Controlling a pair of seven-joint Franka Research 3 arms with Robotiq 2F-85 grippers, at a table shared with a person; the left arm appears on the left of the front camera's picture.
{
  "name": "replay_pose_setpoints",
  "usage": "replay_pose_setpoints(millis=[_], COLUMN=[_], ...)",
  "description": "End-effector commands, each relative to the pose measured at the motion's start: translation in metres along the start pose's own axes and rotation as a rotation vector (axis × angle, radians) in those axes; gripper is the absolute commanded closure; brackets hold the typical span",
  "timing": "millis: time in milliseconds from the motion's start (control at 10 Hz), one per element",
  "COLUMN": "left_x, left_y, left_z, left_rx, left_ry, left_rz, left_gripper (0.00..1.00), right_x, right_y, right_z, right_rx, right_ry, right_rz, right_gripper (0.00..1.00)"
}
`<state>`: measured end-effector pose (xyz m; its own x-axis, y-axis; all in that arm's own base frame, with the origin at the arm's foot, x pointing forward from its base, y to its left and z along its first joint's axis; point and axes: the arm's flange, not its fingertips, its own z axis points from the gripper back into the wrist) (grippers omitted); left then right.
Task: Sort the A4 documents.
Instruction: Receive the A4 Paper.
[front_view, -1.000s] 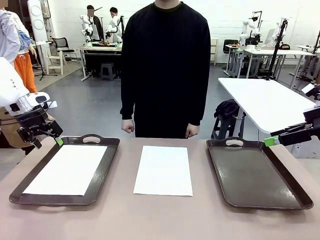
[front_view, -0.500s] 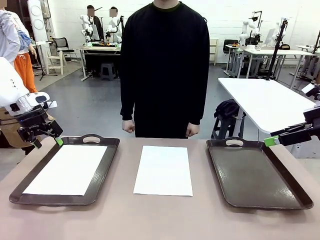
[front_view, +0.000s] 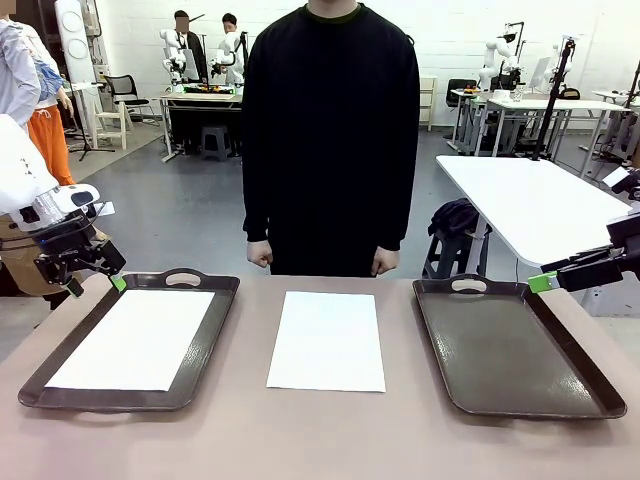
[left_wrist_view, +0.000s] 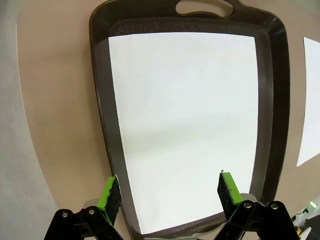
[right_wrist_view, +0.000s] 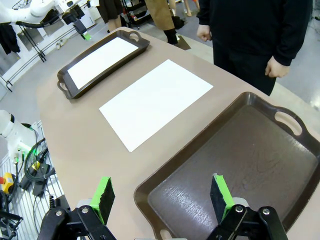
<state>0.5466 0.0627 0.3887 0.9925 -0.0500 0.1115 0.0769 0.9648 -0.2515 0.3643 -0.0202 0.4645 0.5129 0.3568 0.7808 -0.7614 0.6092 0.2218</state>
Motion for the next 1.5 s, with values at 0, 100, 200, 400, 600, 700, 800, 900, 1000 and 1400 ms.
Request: replay_pose_setpoints(millis=[0,100,200,400,600,700,800,900,1000,1400], left_x=[0.011,0.014,0.010,-0.019,-0.043,-0.057,-0.067,-0.070,-0.077,-0.107], left_y=[-0.033,-0.069,-0.095,-0.130,-0.131,-0.115,-0.108,-0.097,-0.093,-0.109], left_z=[0.019,0.036,0.049,0.069,0.088,0.102,0.105,0.098,0.101,0.134], left_rx=[0.025,0.063,0.053,-0.040,-0.116,-0.183,-0.272,-0.255,-0.292,-0.238], left_ry=[-0.068,-0.131,-0.205,-0.306,-0.393,-0.434,-0.447,-0.388,-0.384,-0.446], left_rz=[-0.131,-0.272,-0.355,-0.488,-0.620,-0.586,-0.642,-0.659,-0.674,-0.782], left_gripper=[0.00,0.00,0.00,0.00,0.00,0.00,0.00,0.00,0.00,0.00], right_x=[-0.001,-0.001,-0.001,-0.001,-0.001,-0.001,-0.001,-0.001,-0.001,-0.001], right_y=[-0.005,-0.005,-0.005,-0.005,-0.005,-0.005,-0.005,-0.005,-0.005,-0.005], right_z=[-0.003,-0.003,-0.003,-0.003,-0.003,-0.003,-0.003,-0.003,-0.003,-0.003], right_rx=[0.012,0.012,0.012,0.012,0.012,0.012,0.012,0.012,0.012,0.012], right_ry=[-0.031,-0.031,-0.031,-0.031,-0.031,-0.031,-0.031,-0.031,-0.031,-0.031], right_rz=[0.013,0.013,0.013,0.013,0.013,0.013,0.013,0.013,0.013,0.013], right_gripper=[0.00,0.00,0.00,0.00,0.00,0.00,0.00,0.00,0.00,0.00])
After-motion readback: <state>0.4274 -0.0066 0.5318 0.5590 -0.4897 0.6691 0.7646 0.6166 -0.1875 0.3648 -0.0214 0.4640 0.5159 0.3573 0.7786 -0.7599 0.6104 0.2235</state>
